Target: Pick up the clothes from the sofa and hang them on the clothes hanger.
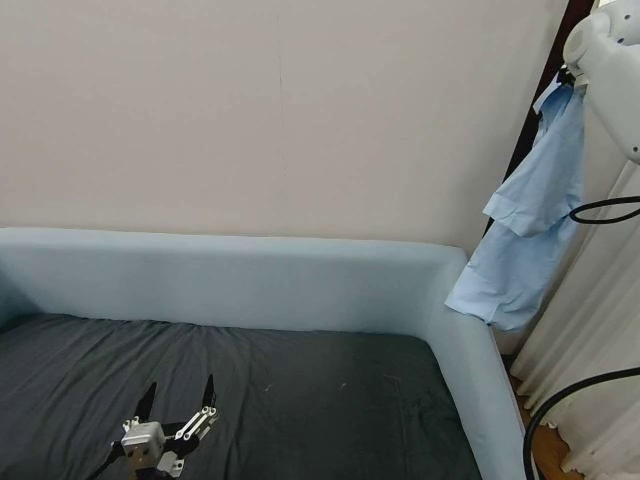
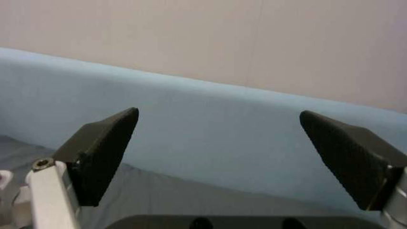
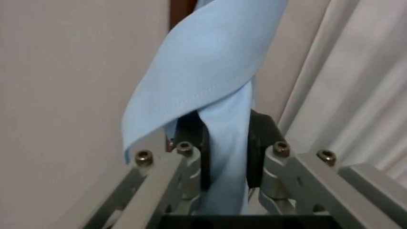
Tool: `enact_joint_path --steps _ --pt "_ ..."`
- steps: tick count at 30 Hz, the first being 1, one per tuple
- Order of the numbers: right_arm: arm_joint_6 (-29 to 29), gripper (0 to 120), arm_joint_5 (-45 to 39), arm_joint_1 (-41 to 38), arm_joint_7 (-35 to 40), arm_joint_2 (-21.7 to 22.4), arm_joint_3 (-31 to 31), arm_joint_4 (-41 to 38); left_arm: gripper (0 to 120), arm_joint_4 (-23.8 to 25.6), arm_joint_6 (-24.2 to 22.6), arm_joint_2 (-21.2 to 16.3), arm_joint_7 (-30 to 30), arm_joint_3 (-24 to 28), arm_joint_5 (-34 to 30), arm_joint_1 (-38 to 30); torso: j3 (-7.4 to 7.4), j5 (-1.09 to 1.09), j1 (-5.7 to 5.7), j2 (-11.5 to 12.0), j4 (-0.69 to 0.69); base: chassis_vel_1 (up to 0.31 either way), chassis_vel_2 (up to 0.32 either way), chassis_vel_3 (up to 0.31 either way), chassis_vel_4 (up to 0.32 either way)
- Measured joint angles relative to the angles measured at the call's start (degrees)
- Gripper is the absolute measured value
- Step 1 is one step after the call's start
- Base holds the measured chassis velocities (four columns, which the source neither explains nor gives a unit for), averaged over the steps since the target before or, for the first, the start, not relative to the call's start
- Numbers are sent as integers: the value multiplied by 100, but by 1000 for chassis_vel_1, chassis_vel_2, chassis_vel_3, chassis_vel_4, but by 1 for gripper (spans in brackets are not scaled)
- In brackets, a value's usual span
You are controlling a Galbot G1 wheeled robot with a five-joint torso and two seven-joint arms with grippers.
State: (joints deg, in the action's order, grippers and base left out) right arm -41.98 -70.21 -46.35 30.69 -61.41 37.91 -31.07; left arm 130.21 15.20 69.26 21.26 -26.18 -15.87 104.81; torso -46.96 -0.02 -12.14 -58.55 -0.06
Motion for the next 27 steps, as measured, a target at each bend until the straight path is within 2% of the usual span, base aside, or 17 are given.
enact_joint_path --steps 3,5,7,8,12,13,16,17,22,23,27 --pt "0 30 -10 11 -42 42 23 -210 100 -9 17 5 -5 19 27 6 0 -2 0 0 3 0 0 0 0" --pt "0 33 -19 20 -41 64 25 -279 100 -9 17 5 -6 21 30 6 0 -2 0 0 3 0 0 0 0" --pt "0 45 -125 47 28 146 24 -510 100 -9 18 -4 -9 24 36 0 0 -1 0 0 0 0 0 0 0" --pt "0 45 -125 47 28 146 24 -510 100 -9 18 -4 -9 24 36 0 0 -1 0 0 0 0 0 0 0" --pt "0 60 -594 116 316 415 83 -1197 100 -26 19 -11 -11 61 39 -26 0 -1 0 0 -2 0 0 0 0" --pt "0 60 -594 116 316 415 83 -1197 100 -26 19 -11 -11 61 39 -26 0 -1 0 0 -2 0 0 0 0" --pt "0 76 -1059 190 679 711 97 -1921 100 -50 10 1 -12 120 69 -43 0 -2 0 0 1 0 0 0 0" --pt "0 76 -1059 190 679 711 97 -1921 100 -50 10 1 -12 120 69 -43 0 -2 0 0 1 0 0 0 0" --pt "1 97 -1612 410 1285 1159 -165 -3118 100 -77 5 29 -12 156 148 -35 0 -2 0 0 0 0 0 0 0" --pt "1 97 -1612 410 1285 1159 -165 -3118 100 -77 5 29 -12 156 148 -35 0 -2 0 0 0 0 0 0 0" --pt "199 100 -1808 1004 1138 1719 -683 -4470 100 -103 61 86 -20 203 219 -39 1 -2 0 0 0 0 0 0 0"
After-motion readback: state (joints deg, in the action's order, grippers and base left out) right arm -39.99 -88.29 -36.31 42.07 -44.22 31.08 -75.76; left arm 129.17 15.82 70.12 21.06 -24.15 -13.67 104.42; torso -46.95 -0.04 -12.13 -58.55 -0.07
